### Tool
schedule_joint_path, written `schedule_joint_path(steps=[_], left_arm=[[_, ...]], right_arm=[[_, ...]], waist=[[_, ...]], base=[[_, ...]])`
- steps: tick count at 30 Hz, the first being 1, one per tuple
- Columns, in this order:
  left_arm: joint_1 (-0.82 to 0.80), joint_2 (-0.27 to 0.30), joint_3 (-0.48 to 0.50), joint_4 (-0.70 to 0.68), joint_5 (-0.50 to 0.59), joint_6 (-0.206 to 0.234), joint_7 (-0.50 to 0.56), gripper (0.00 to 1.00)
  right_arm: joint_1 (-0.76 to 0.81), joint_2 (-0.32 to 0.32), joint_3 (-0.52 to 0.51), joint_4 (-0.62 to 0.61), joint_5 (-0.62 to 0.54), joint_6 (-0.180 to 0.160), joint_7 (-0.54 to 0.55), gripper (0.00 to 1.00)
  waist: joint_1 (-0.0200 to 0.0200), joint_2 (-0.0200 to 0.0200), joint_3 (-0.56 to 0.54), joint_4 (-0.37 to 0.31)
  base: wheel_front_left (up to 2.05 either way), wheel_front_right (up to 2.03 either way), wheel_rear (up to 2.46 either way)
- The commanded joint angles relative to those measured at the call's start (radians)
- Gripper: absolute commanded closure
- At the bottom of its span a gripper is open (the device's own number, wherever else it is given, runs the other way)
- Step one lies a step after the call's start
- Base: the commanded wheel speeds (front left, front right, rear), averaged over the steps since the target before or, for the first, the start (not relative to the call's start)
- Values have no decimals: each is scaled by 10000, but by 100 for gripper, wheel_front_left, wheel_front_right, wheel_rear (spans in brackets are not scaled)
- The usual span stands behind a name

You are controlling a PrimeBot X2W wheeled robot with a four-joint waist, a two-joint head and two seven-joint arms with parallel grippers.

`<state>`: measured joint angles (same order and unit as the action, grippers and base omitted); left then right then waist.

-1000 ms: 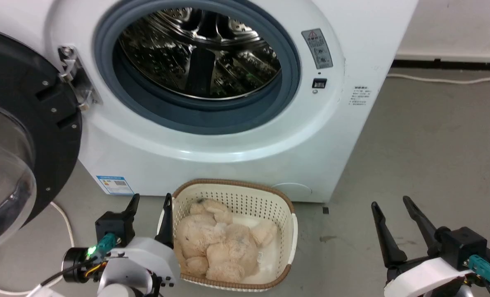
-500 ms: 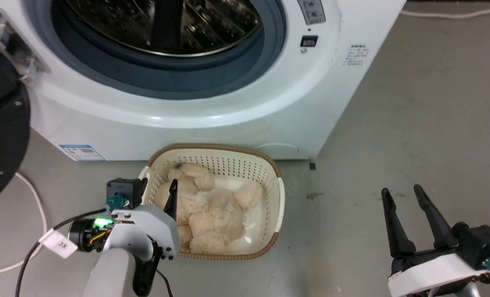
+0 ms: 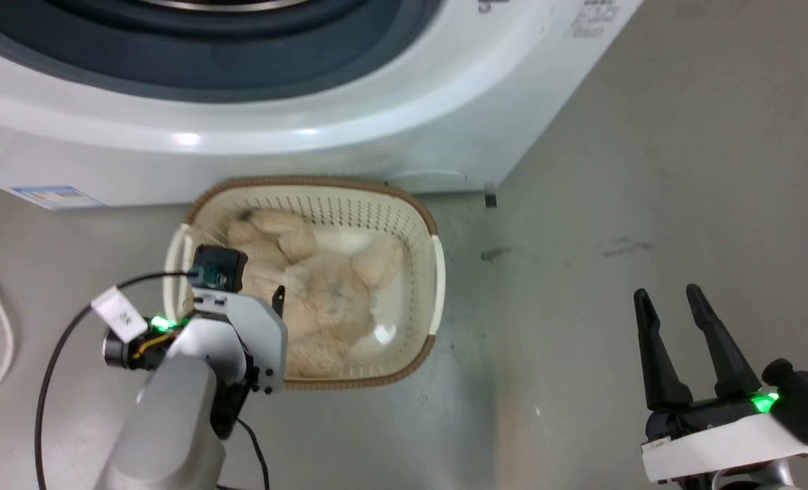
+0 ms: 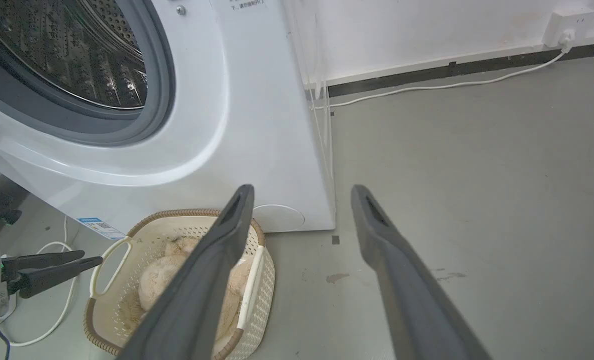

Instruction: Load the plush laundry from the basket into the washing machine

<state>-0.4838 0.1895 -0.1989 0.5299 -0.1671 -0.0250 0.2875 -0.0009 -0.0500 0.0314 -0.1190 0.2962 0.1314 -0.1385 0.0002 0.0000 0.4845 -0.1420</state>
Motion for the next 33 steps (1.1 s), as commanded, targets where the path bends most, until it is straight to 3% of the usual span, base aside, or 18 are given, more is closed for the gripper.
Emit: schedule_joint_path(steps=[1,18,27,33], left_arm=[[-323,147,-121,216,39,37,207,0],[-1506,1306,-806,777,-155,-56,1288,0],[-2410,1991,-1519,964,270,429,1461,0],[-2868,2203,-1937,1197,367,391,1709,0]], right_arm=[[-177,-1,23,-134,185,-3,-106,0],[-202,-2,192,-716,1110,-5,-440,0],[-72,-2,234,-1034,1562,-5,-648,0],[-12,-2,297,-1193,1794,-6,-753,0]], waist=[[-2,0,374,-187],[-2,0,2187,-716],[-2,0,3121,-877],[-2,0,3574,-965]], base=[[0,0,0],[0,0,0],[0,0,0],[0,0,0]])
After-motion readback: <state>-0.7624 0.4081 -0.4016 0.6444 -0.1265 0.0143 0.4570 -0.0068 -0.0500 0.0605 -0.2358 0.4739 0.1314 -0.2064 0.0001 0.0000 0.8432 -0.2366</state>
